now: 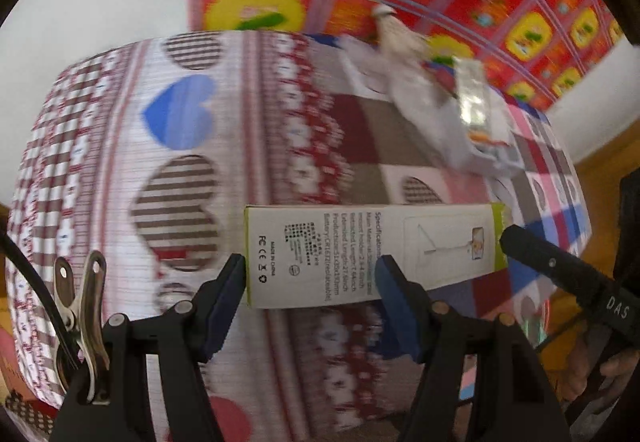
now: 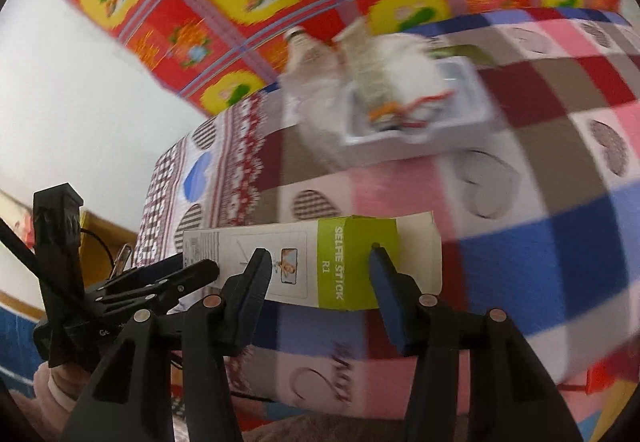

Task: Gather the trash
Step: 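Carry the selfie stick box with both grippers over the red bucket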

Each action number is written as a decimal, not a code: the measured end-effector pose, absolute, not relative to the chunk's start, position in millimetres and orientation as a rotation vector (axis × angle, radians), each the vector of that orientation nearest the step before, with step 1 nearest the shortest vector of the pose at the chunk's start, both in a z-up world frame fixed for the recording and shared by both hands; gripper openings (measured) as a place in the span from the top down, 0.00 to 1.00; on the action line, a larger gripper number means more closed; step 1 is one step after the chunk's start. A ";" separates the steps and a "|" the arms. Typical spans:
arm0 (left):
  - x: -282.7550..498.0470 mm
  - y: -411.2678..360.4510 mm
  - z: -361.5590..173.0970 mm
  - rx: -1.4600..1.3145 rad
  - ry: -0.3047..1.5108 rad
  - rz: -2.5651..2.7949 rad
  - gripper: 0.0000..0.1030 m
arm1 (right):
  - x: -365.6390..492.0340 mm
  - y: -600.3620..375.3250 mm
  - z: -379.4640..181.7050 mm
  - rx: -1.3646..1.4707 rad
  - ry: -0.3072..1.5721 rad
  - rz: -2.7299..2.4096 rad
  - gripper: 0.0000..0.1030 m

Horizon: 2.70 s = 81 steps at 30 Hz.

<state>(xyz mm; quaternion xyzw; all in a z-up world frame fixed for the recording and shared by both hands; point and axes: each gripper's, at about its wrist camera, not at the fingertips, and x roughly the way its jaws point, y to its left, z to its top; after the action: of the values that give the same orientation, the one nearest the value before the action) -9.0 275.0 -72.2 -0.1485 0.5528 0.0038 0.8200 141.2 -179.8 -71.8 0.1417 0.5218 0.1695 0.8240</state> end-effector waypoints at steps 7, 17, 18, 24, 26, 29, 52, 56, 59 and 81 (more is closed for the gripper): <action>0.2 212.0 -66.4 -0.242 1.193 -0.101 0.32 | 108.3 -250.4 -59.5 0.357 1.049 0.257 0.49; 3.7 118.8 -52.4 -0.133 1.189 -0.232 0.33 | 65.0 -321.2 -40.0 0.406 0.982 0.138 0.49; 3.8 108.8 -51.1 -0.126 1.189 -0.245 0.33 | 59.3 -328.3 -38.6 0.413 0.973 0.126 0.49; -0.4 55.5 -45.1 -0.079 1.183 -0.312 0.33 | 27.1 -366.2 -32.7 0.451 0.932 0.064 0.49; -3.1 38.5 -42.4 -0.063 1.182 -0.333 0.33 | 16.3 -377.0 -29.2 0.462 0.912 0.046 0.49; -7.0 11.9 -35.4 -0.029 1.159 -0.363 0.33 | -0.9 -396.0 -23.7 0.470 0.882 0.013 0.49; -9.5 -180.9 -9.9 0.164 1.077 -0.639 0.33 | -90.9 -506.3 -8.6 0.576 0.745 -0.265 0.49; -3.4 -206.7 -11.0 0.201 1.070 -0.699 0.33 | -98.6 -519.7 -6.8 0.598 0.724 -0.334 0.49; 4.0 -226.7 -12.5 0.224 1.074 -0.754 0.33 | -105.3 -530.7 -6.5 0.620 0.697 -0.396 0.49; -19.3 -399.8 -30.3 0.455 1.000 -1.087 0.34 | -201.8 -621.0 -33.0 0.731 0.652 -0.685 0.49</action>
<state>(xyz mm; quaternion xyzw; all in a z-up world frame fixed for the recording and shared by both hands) -19.3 -399.8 -30.3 0.2057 0.4516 -0.4909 0.7161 -201.8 -621.0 -33.0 0.3441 0.3069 -0.3226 0.8267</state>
